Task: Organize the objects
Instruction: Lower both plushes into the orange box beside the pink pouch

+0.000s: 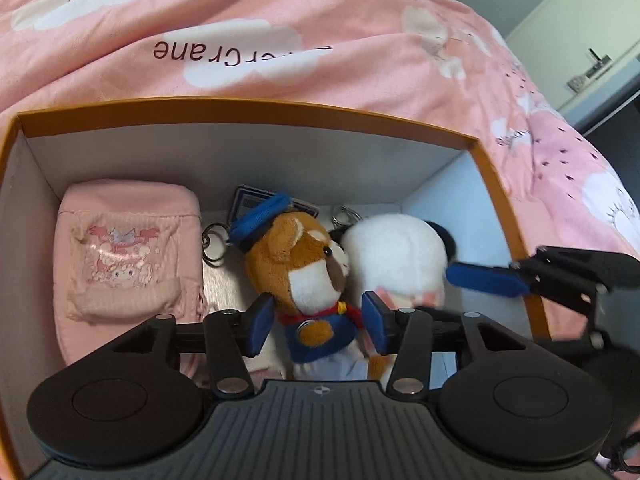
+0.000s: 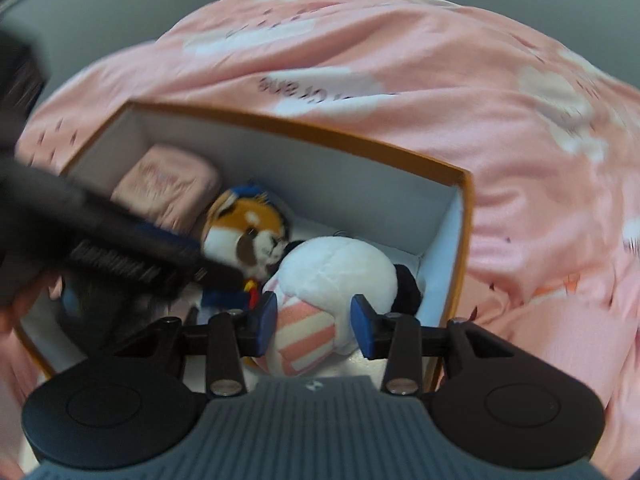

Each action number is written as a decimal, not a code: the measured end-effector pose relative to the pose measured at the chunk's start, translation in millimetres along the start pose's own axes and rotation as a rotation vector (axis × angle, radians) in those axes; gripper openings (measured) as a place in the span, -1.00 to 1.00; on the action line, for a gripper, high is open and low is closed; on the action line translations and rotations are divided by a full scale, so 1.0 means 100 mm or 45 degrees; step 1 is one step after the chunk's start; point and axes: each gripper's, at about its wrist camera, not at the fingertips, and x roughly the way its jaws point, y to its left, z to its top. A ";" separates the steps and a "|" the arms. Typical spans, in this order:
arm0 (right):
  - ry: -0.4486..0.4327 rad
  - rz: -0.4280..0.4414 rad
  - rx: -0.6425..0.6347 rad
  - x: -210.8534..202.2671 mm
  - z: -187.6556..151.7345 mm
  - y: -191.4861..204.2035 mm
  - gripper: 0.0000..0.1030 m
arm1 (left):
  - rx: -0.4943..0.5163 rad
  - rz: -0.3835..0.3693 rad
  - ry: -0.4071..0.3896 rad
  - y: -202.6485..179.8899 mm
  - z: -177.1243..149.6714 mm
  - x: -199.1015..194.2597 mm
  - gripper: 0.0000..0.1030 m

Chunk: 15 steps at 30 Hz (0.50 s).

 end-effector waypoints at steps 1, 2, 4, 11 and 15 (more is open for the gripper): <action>0.005 0.000 -0.043 0.01 0.00 0.01 -0.17 | -0.003 0.011 -0.001 0.00 0.02 0.02 0.08; 0.013 -0.002 -0.078 0.03 0.01 0.02 -0.17 | -0.004 0.027 0.000 -0.01 0.03 0.04 0.08; 0.047 -0.001 -0.141 0.07 0.02 0.04 -0.13 | 0.004 0.078 0.004 -0.02 0.06 0.09 0.08; 0.128 -0.060 -0.365 0.18 -0.04 0.14 0.06 | 0.116 0.230 -0.024 -0.11 0.08 0.10 0.01; 0.106 -0.089 -0.419 0.25 -0.02 0.14 0.13 | 0.152 0.253 -0.030 -0.13 0.10 0.08 -0.01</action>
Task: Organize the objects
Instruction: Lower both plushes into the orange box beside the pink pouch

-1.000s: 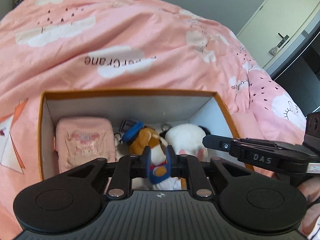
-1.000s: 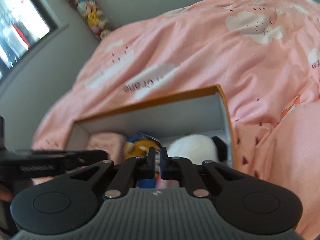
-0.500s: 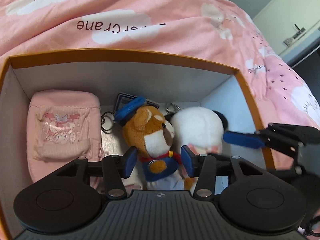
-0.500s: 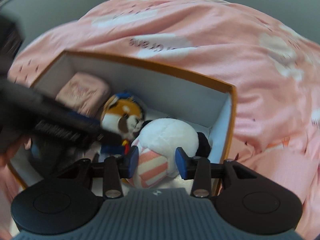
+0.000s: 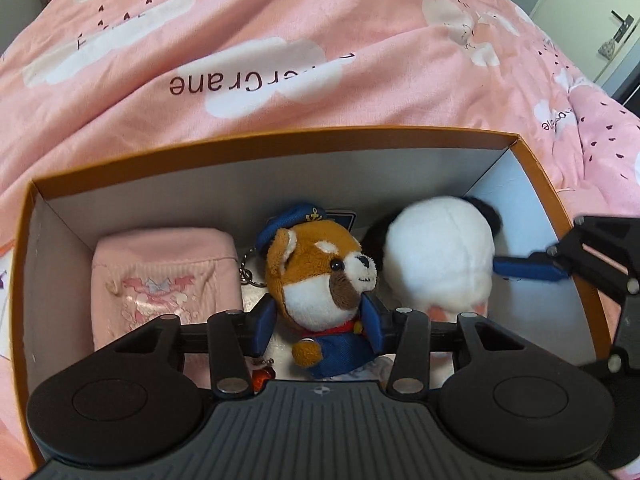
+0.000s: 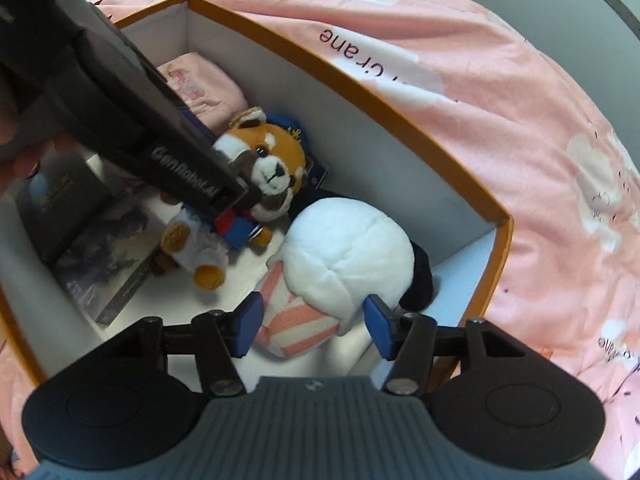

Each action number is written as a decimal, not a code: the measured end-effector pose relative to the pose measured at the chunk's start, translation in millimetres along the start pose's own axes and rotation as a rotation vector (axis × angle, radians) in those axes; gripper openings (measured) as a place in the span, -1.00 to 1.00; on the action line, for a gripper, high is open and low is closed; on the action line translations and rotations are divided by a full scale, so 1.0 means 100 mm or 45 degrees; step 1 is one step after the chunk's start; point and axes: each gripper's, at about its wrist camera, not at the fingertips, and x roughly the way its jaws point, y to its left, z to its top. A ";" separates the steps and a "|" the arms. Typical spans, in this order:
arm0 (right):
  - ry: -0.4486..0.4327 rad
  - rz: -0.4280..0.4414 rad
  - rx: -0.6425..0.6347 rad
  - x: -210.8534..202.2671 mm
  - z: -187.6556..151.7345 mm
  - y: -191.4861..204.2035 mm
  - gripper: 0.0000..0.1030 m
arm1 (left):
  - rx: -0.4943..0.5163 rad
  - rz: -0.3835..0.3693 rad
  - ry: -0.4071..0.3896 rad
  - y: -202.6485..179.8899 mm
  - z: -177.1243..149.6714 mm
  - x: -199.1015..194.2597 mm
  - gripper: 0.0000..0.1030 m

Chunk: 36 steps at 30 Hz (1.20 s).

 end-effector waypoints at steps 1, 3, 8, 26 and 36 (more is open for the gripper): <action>-0.014 -0.005 0.003 0.01 0.01 -0.02 0.13 | 0.022 0.001 -0.009 -0.02 0.01 -0.01 -0.03; -0.032 0.004 0.026 0.03 0.03 -0.08 0.13 | 0.071 -0.008 -0.026 -0.05 0.02 -0.01 -0.05; -0.050 0.038 0.078 0.00 -0.01 -0.18 0.11 | 0.052 -0.102 -0.005 -0.03 0.06 0.04 -0.08; -0.134 0.055 0.157 -0.02 0.00 -0.20 -0.01 | 0.524 -0.065 0.234 -0.25 -0.31 0.06 -0.17; -0.150 0.060 0.146 -0.03 -0.03 -0.21 -0.02 | 0.754 -0.092 0.335 -0.39 -0.38 0.12 -0.20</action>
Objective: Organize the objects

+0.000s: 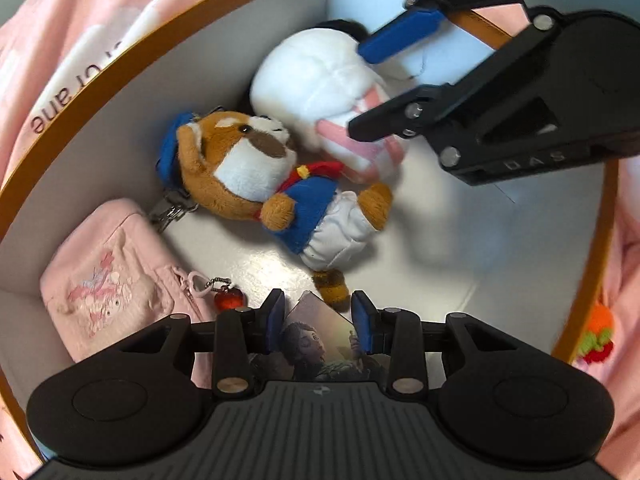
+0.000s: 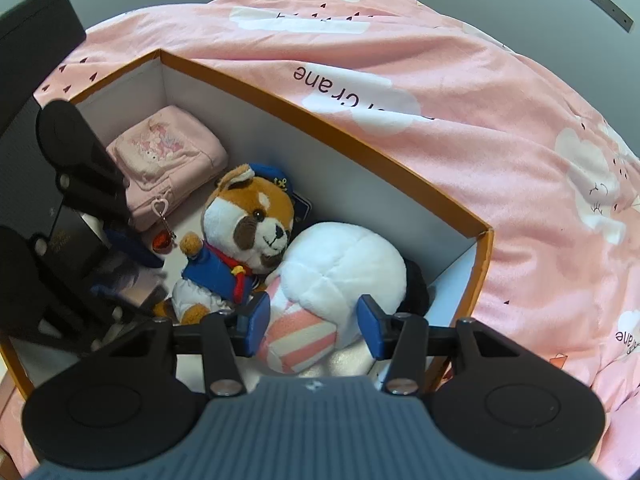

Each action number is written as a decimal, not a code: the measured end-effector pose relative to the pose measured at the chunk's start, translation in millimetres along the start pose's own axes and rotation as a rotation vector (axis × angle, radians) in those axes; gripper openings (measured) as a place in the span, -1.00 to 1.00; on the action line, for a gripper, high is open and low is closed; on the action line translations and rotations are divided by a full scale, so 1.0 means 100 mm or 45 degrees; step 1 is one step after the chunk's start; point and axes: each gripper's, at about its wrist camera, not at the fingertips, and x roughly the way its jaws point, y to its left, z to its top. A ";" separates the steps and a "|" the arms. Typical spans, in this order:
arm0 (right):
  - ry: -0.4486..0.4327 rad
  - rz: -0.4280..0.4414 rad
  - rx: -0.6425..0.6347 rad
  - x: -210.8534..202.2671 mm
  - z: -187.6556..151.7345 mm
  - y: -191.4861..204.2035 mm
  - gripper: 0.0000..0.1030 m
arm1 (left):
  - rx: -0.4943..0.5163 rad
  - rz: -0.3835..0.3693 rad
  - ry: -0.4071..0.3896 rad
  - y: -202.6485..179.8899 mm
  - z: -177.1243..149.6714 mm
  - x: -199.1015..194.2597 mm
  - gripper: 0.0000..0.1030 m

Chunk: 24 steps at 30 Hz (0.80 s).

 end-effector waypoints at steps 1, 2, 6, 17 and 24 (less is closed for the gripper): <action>-0.009 0.007 0.015 -0.01 0.00 -0.01 -0.02 | -0.001 -0.016 0.007 0.02 0.01 0.00 -0.20; -0.019 0.019 0.031 -0.01 0.01 -0.03 -0.02 | -0.023 -0.032 0.013 0.06 0.02 0.01 -0.20; -0.036 0.058 0.099 -0.02 0.03 -0.09 -0.03 | -0.091 -0.060 0.003 0.13 0.03 0.01 -0.20; -0.039 0.054 0.090 -0.01 0.02 -0.08 -0.03 | -0.173 -0.086 -0.113 0.10 0.14 0.05 -0.17; -0.037 0.056 0.095 -0.02 0.01 -0.08 -0.03 | -0.082 0.027 -0.194 -0.09 0.16 -0.13 -0.32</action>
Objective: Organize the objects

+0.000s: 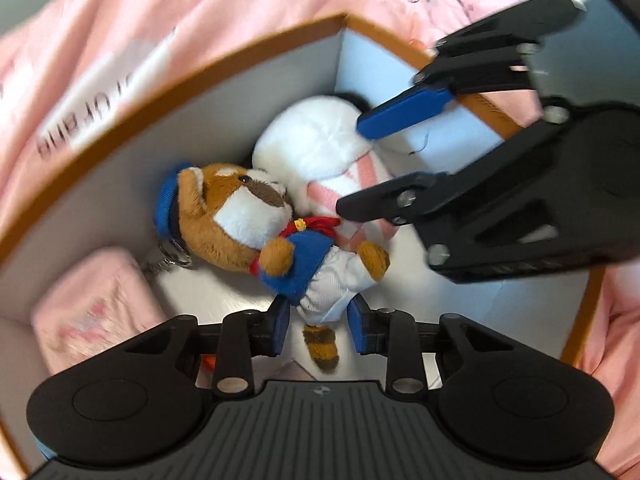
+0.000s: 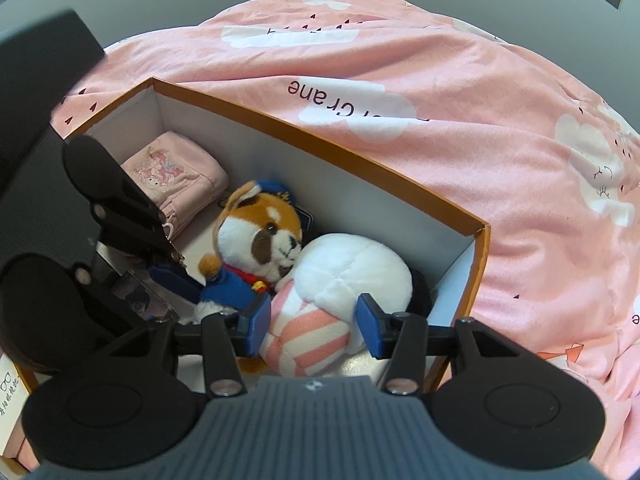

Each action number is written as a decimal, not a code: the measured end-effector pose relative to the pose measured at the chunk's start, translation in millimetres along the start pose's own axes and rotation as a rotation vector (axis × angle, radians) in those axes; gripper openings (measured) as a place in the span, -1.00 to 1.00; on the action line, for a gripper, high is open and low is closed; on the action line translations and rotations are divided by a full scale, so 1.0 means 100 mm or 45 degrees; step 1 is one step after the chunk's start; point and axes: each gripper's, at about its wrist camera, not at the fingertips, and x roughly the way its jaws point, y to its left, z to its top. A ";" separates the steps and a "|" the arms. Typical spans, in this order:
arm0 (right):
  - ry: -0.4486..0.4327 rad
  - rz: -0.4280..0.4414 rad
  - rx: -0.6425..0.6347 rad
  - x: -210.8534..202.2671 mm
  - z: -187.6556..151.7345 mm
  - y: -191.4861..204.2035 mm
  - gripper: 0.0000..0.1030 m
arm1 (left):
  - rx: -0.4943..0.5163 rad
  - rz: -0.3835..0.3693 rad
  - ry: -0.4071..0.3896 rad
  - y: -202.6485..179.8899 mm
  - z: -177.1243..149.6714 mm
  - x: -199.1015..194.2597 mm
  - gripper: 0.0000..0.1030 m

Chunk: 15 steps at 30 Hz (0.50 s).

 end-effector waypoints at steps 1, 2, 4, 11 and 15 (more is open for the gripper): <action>-0.001 0.004 0.003 0.00 0.00 0.00 -0.03 | 0.043 0.021 -0.007 -0.04 0.01 -0.05 -0.32; -0.002 0.010 0.012 0.00 0.01 -0.01 -0.03 | 0.081 0.042 -0.010 -0.08 0.02 -0.09 -0.32; -0.009 0.030 0.045 -0.01 0.02 -0.04 -0.03 | 0.126 0.059 0.005 -0.11 0.03 -0.14 -0.32; 0.009 0.338 0.187 -0.02 0.01 -0.11 -0.98 | 0.224 0.164 0.127 -0.09 -0.10 -0.09 -0.34; 0.095 0.280 0.094 0.15 -0.05 0.18 -0.89 | 0.189 0.191 0.142 -0.02 -0.27 -0.07 -0.35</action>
